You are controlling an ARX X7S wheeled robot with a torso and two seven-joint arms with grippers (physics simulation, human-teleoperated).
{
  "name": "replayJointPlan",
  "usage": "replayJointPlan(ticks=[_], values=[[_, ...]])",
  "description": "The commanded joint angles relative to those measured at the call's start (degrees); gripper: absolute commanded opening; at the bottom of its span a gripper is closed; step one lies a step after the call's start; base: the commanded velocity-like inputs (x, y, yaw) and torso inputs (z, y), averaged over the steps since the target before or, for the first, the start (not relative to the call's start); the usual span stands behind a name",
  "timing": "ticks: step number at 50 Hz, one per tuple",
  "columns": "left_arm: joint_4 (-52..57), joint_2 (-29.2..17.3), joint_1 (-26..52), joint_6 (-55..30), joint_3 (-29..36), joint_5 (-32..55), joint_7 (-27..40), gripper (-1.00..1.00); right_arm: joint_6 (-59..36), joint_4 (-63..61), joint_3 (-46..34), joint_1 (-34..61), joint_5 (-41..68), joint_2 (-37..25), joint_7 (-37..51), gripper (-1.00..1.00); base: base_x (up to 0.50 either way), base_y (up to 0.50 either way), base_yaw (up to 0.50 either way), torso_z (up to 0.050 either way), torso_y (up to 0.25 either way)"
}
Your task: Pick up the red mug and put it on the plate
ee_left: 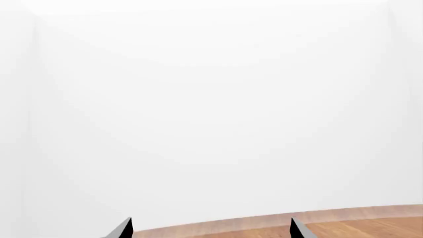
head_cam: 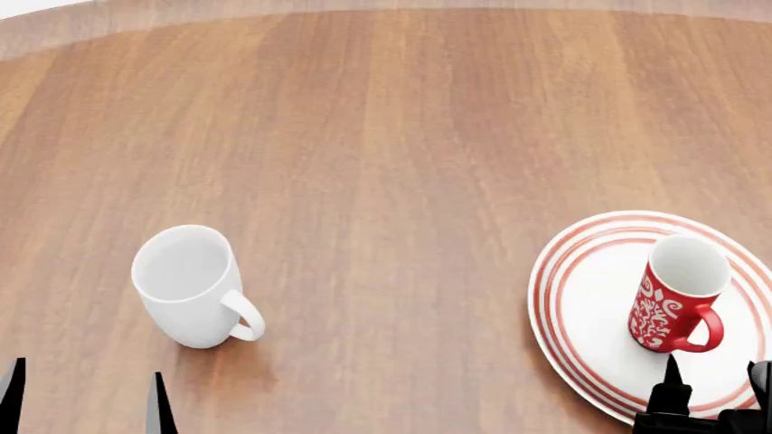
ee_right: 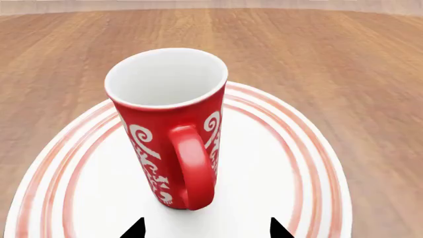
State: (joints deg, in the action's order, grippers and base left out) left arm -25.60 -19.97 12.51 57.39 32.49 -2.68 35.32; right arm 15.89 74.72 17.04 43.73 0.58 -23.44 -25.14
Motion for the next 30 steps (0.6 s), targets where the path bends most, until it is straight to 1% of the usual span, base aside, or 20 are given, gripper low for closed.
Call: replayJointPlan(ticks=[1, 30], values=[[-0.03, -0.11, 0.09, 0.04, 0.22, -0.01, 0.16, 1.00, 0.32, 0.27, 1.11, -1.10, -0.09, -0.53, -0.09, 1.00, 0.00, 0.00, 0.00, 0.000, 0.000], [-0.28, -0.29, 0.35, 0.51, 0.62, -0.43, 0.96, 1.00, 10.05, -0.53, 4.97, -1.12, 1.52, -2.77, -8.70, 1.00, 0.00, 0.00, 0.00, 0.000, 0.000]])
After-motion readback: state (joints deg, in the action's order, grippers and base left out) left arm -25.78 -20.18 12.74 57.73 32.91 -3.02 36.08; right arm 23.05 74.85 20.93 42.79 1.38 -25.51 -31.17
